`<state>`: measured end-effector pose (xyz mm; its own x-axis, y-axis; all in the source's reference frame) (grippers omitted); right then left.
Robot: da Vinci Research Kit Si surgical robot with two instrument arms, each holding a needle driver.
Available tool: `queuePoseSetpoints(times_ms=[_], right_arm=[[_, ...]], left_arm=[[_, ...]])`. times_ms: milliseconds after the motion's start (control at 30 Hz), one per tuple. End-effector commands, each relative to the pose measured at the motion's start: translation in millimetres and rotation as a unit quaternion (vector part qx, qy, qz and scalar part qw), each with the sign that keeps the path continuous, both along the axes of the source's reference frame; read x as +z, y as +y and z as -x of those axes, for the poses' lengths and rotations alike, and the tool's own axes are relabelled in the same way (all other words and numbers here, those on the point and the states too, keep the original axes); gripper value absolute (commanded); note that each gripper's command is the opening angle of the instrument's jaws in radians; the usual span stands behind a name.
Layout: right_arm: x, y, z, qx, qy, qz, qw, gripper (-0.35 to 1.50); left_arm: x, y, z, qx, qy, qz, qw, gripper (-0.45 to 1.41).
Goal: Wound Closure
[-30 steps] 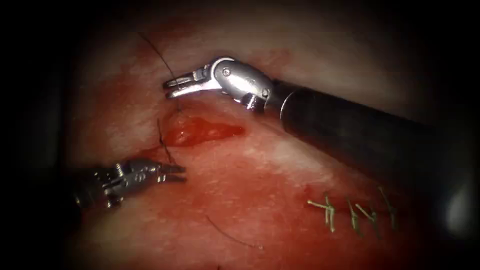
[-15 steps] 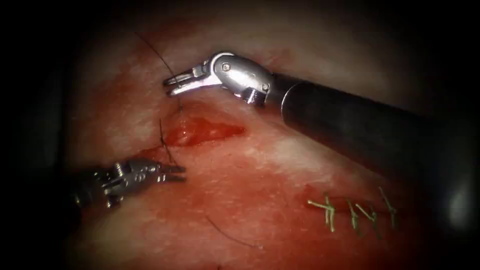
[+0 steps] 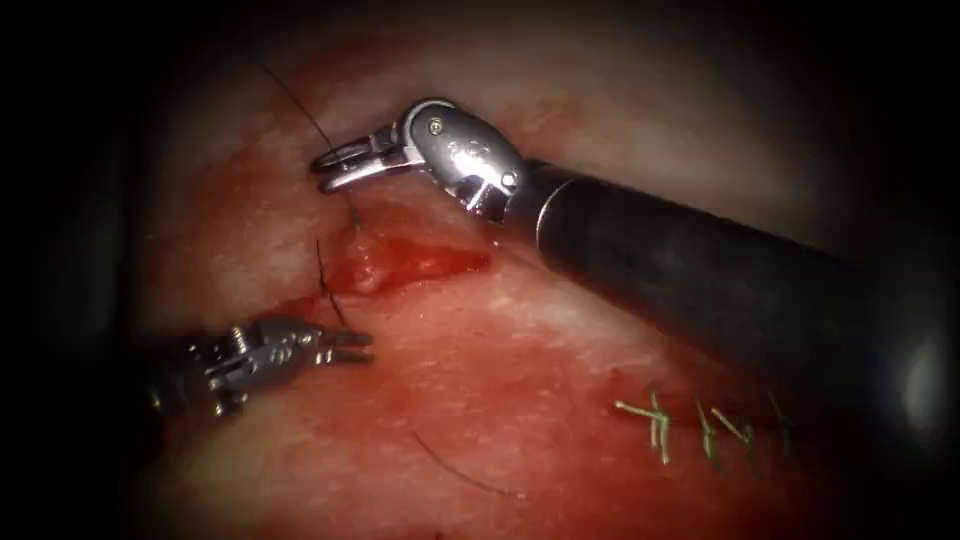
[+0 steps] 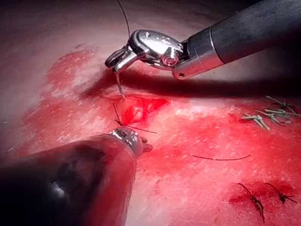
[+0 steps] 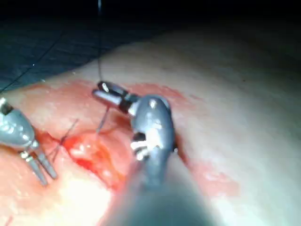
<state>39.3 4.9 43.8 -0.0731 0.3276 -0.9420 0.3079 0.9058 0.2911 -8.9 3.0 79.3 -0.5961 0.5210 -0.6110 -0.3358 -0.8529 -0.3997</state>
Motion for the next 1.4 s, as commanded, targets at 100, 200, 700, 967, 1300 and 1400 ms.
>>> queuePoseSetpoints(times_ms=[100, 200, 700, 967, 1300, 1400], right_arm=[[0.2, -0.2, -1.0, -0.005, 0.008, -0.022, 1.0, -0.35], [0.2, -0.6, -1.1, -0.008, 0.006, -0.035, 0.999, -0.35], [0.2, 0.7, -0.8, 0.036, 0.006, 0.033, 0.999, -0.35], [0.0, 1.5, -0.8, 0.053, 0.006, 0.045, 0.998, -0.35], [-0.3, 2.2, -1.2, 0.061, 0.007, 0.047, 0.997, -0.35], [-0.3, 2.2, -1.3, 0.062, 0.007, 0.049, 0.997, -0.35]], left_arm=[[0.8, 0.0, 0.5, 0.0, -0.001, 0.0, 1.0, -0.15], [0.8, 0.0, 0.5, 0.0, -0.001, 0.0, 1.0, -0.15], [0.7, 0.0, 0.5, 0.0, 0.001, 0.001, 1.0, -0.15], [0.6, 0.0, 0.4, 0.0, 0.001, 0.0, 1.0, -0.16], [0.6, 0.0, 0.4, 0.0, 0.001, 0.0, 1.0, -0.16], [0.6, 0.0, 0.4, 0.0, 0.0, 0.0, 1.0, -0.16]])
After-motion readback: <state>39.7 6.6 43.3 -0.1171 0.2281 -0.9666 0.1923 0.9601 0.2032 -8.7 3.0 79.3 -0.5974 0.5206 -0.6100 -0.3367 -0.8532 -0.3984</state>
